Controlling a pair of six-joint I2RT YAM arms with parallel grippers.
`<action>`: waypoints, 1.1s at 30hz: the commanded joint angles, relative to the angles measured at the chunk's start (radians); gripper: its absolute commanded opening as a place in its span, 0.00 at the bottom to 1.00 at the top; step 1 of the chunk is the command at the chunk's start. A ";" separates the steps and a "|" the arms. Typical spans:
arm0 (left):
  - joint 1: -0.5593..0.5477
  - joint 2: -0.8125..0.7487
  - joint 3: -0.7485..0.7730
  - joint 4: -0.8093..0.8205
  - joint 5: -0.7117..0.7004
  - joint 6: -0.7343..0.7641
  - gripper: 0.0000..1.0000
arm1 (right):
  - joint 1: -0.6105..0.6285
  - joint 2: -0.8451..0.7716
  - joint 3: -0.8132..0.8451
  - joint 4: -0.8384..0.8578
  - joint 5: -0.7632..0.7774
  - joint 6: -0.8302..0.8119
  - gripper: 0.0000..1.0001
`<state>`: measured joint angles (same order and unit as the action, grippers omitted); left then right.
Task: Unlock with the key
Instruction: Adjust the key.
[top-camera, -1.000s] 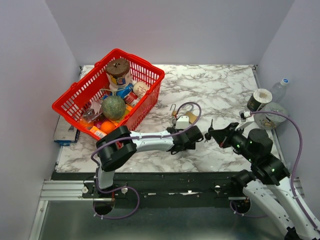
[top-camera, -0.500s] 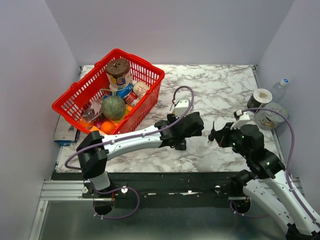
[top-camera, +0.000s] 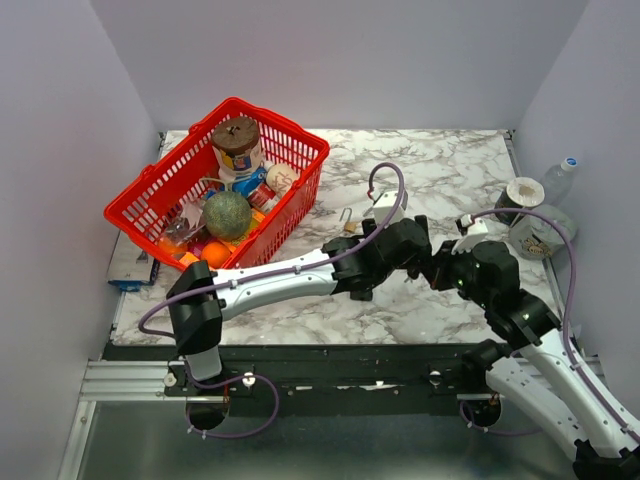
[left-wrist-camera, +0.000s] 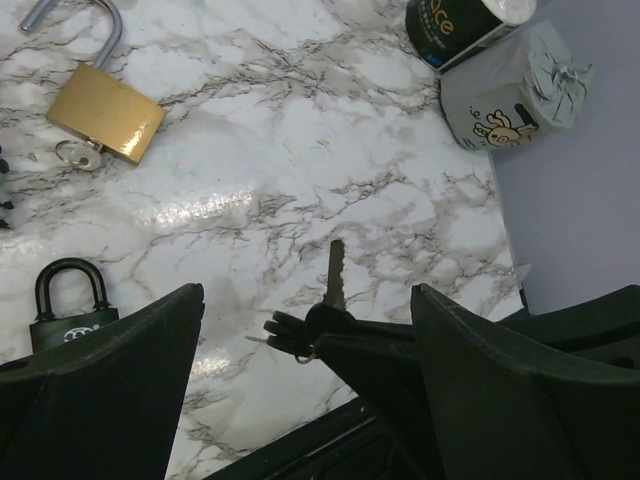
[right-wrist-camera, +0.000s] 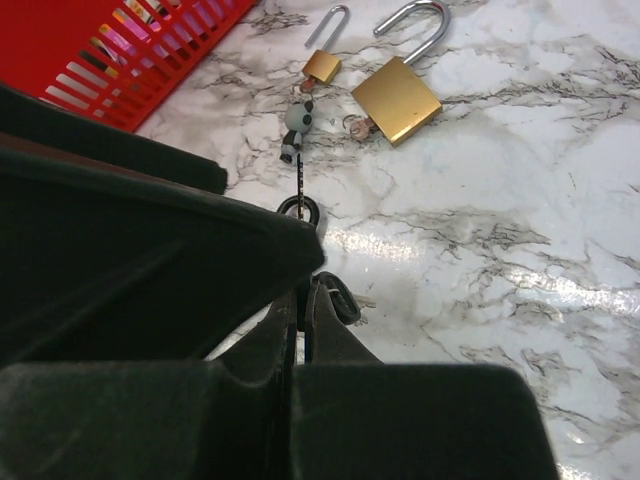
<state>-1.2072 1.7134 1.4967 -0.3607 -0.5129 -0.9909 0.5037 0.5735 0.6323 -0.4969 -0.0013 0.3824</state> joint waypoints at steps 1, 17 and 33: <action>-0.009 0.058 0.051 0.011 0.022 0.024 0.89 | -0.001 -0.006 -0.025 0.034 -0.025 -0.033 0.01; -0.009 0.172 0.148 -0.021 0.059 0.038 0.33 | 0.001 -0.023 -0.039 0.043 -0.037 -0.091 0.01; 0.078 -0.050 -0.196 0.311 0.234 0.208 0.00 | -0.002 -0.093 -0.011 0.069 -0.192 -0.065 0.78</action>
<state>-1.1461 1.7798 1.4181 -0.2611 -0.3607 -0.9066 0.4965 0.4992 0.5880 -0.4820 -0.0772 0.3126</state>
